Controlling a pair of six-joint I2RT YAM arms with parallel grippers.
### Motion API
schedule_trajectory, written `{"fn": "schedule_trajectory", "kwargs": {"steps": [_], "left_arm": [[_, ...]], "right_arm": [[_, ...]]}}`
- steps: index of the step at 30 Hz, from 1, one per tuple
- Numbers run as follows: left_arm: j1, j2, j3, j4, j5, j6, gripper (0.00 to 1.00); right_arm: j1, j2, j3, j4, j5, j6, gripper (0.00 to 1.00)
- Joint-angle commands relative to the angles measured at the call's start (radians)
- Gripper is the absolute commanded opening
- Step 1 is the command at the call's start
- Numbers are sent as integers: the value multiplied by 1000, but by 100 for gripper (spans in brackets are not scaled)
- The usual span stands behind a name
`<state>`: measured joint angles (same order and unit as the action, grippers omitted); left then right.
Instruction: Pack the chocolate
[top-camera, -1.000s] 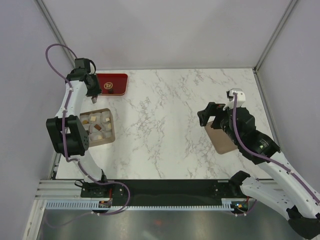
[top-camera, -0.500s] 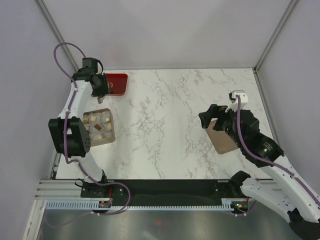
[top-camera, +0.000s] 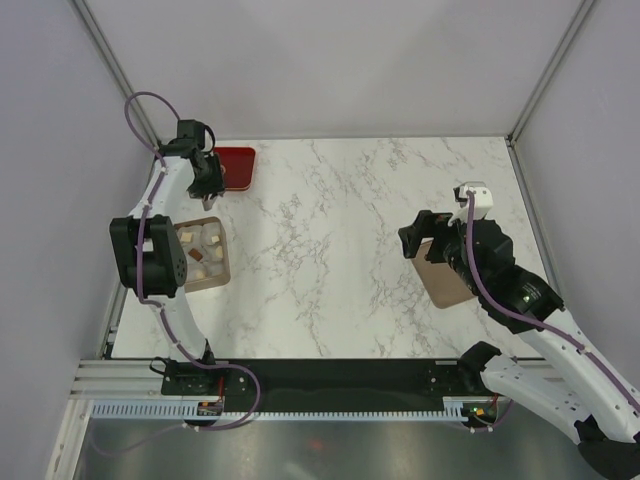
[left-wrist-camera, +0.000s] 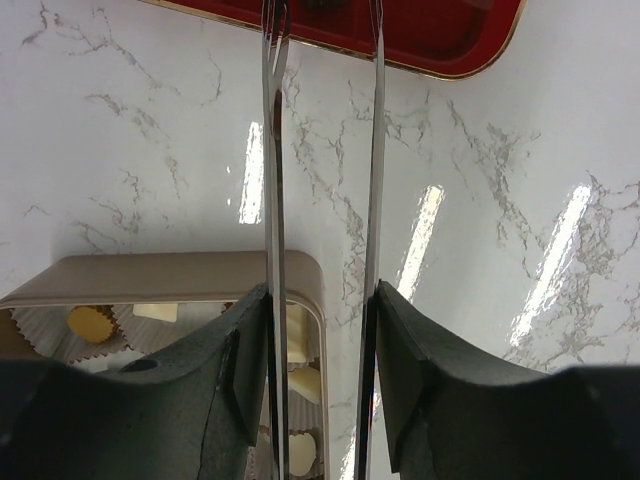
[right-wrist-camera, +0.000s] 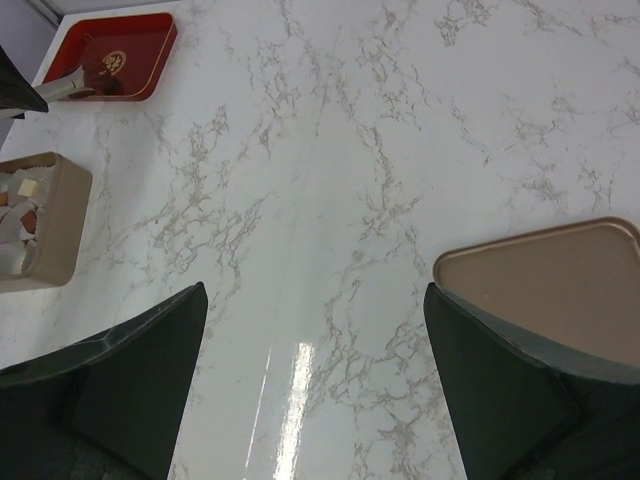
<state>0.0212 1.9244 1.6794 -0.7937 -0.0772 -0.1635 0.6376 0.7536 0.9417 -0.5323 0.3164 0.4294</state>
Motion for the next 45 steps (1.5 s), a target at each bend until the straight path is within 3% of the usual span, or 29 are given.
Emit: {"fn": "schedule_trajectory", "kwargs": {"steps": [1, 34, 45], "left_arm": [[-1, 21, 59, 31, -38, -7, 51], [-39, 105, 112, -2, -68, 28, 44], [-47, 110, 218, -47, -108, 21, 40]], "right_arm": [[4, -11, -7, 9, 32, -12, 98], [4, -30, -20, -5, 67, -20, 98], [4, -19, -14, 11, 81, -43, 98]]}}
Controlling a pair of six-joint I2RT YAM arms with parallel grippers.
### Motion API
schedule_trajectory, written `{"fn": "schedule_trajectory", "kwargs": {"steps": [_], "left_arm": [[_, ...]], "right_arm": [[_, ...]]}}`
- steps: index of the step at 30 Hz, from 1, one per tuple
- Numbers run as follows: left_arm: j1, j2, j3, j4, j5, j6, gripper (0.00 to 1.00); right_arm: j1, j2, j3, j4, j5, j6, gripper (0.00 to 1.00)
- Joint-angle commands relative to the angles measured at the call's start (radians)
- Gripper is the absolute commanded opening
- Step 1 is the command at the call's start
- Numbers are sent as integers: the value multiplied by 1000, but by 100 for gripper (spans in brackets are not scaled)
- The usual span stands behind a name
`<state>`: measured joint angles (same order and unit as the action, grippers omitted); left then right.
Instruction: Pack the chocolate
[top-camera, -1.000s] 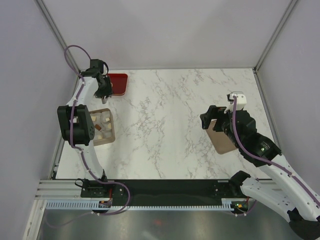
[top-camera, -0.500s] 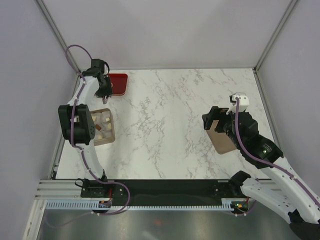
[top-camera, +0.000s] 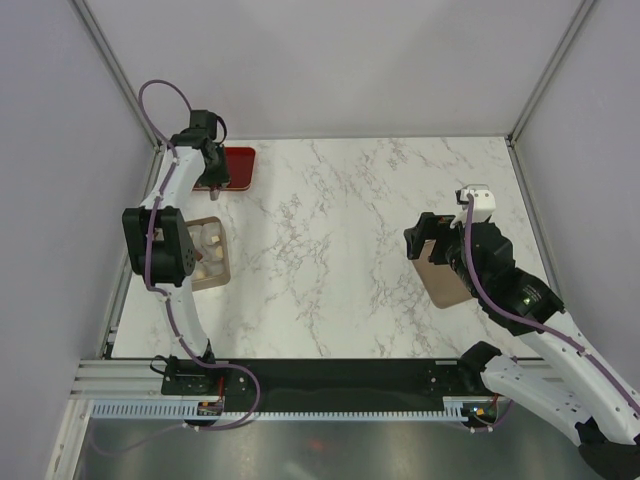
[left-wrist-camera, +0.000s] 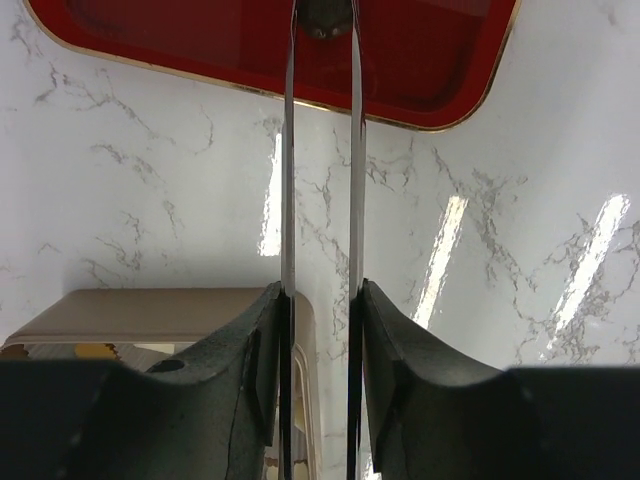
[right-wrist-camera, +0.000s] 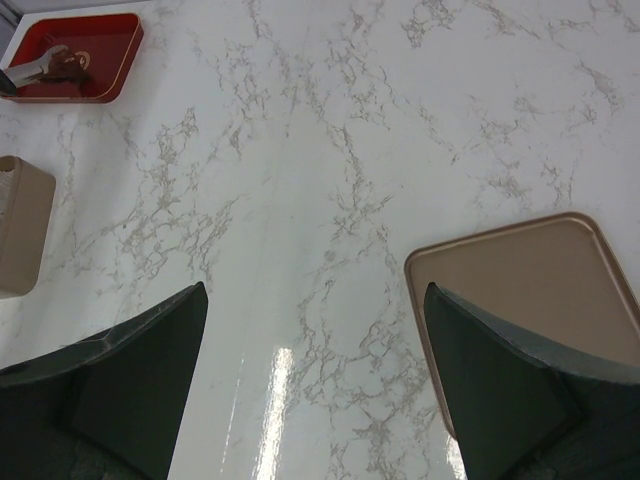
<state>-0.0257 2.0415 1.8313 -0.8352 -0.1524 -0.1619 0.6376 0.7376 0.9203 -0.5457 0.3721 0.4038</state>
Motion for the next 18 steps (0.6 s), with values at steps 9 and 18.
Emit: {"fn": "schedule_trajectory", "kwargs": {"steps": [9, 18], "left_arm": [[-2, -64, 118, -53, -55, 6, 38], [-2, -304, -36, -185, -156, -62, 37]], "right_arm": [[4, -4, 11, 27, 25, -25, 98], [4, -21, 11, 30, -36, -23, 98]]}}
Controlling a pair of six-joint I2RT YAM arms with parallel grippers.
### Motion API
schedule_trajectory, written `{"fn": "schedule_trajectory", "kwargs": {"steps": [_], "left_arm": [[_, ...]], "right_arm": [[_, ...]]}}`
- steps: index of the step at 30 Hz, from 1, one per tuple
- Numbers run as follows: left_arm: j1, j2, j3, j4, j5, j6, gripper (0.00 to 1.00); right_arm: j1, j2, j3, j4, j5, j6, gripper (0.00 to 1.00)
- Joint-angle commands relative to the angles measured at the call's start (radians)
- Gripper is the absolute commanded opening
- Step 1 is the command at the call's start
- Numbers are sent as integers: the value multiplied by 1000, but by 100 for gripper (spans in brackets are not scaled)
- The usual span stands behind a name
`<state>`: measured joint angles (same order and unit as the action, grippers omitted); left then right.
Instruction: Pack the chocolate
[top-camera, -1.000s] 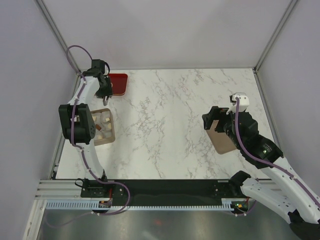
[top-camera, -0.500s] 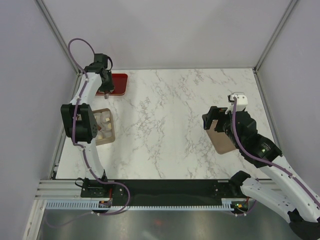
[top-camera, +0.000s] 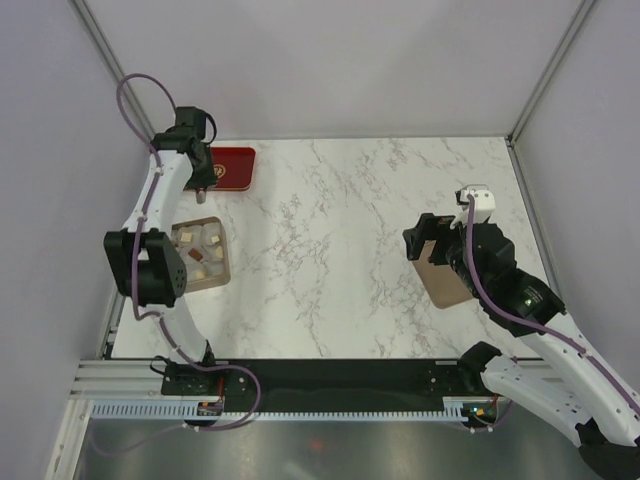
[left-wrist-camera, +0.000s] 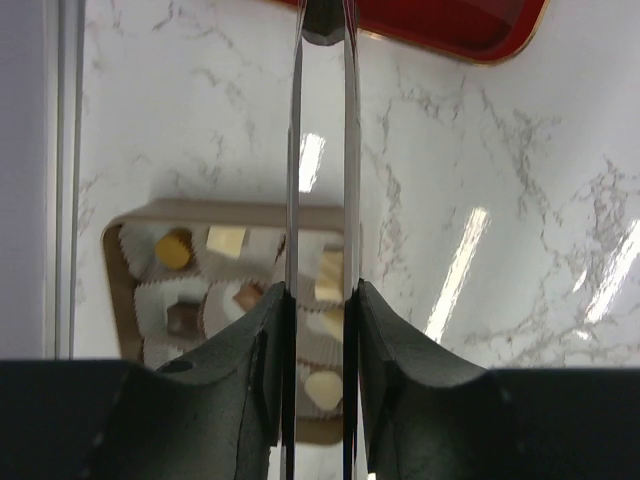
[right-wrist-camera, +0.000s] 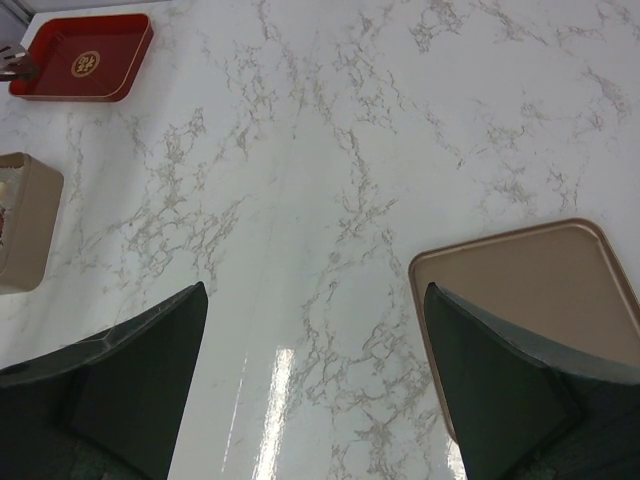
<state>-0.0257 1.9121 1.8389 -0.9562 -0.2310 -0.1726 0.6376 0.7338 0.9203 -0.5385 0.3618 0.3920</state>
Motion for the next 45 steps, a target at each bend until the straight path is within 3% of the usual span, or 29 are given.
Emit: {"fn": "schedule_trajectory", "kwargs": {"steps": [1, 10, 16, 21, 45], "left_arm": [[-2, -203, -105, -72, -83, -60, 37], [7, -510, -337, -225, -174, -148, 36], [13, -607, -418, -390, -228, -232, 36], [18, -682, -470, -424, -231, -261, 38], [20, -677, -587, -466, -171, -373, 39]], "right_arm": [[4, -28, 8, 25, -40, -9, 98], [48, -99, -46, 31, -107, -15, 98], [106, -137, -60, 45, -110, 4, 98], [122, -166, -60, 40, -116, 4, 98], [145, -178, 6, 6, -158, 7, 98]]}}
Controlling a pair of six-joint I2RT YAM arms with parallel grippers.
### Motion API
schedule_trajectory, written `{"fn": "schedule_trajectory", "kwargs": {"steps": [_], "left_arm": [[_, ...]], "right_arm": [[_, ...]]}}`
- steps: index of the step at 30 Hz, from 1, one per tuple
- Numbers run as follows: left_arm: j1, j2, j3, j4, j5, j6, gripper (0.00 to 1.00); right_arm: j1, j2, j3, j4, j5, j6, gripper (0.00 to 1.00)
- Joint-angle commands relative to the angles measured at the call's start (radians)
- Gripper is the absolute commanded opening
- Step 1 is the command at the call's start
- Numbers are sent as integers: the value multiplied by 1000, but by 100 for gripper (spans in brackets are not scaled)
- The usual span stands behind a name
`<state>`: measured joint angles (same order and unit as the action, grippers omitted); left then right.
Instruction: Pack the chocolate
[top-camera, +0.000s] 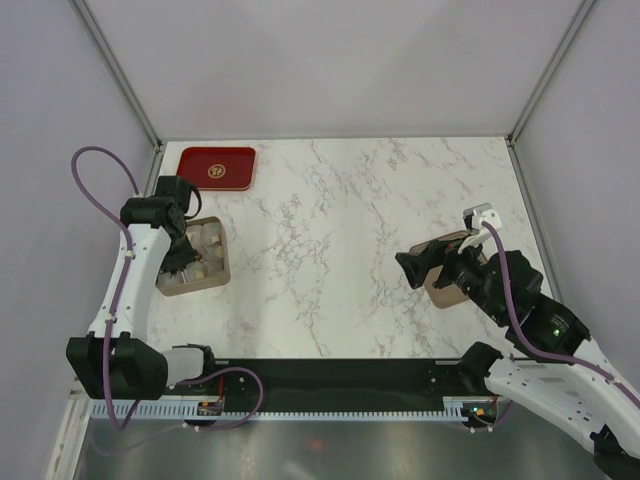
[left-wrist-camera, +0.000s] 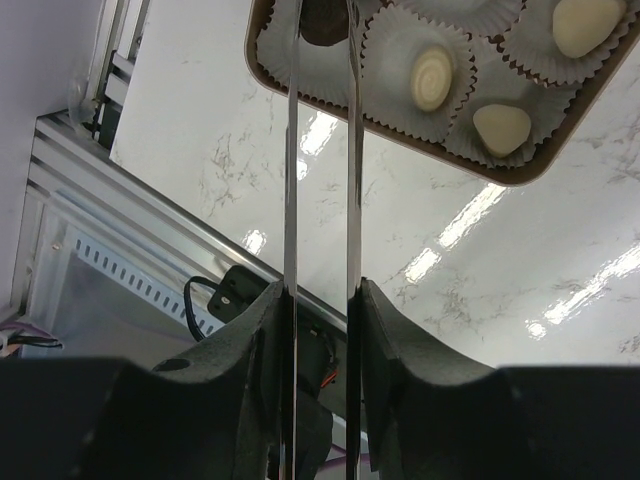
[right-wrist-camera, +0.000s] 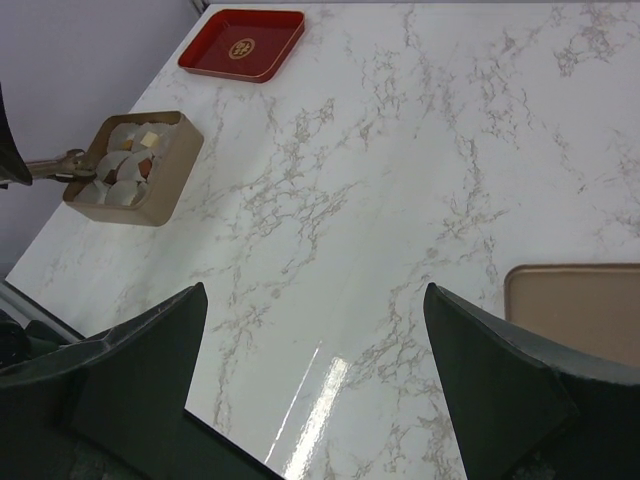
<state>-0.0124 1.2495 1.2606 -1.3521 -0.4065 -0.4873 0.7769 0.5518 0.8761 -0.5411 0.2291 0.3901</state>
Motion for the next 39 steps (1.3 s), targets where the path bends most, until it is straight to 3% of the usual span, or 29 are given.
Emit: {"fn": "schedule_trajectory", "kwargs": {"steps": [1, 14, 33, 39], "left_arm": [[6, -10, -7, -70, 5, -57, 39], [6, 44, -7, -64, 24, -43, 39], [6, 53, 31, -82, -20, -66, 46], [6, 65, 75, -107, -55, -57, 54]], "right_arm": [[5, 3, 61, 6, -28, 10, 98], [5, 13, 92, -2, -24, 10, 98], [5, 14, 132, -76, -42, 0, 98], [7, 54, 162, -102, -39, 19, 98]]}}
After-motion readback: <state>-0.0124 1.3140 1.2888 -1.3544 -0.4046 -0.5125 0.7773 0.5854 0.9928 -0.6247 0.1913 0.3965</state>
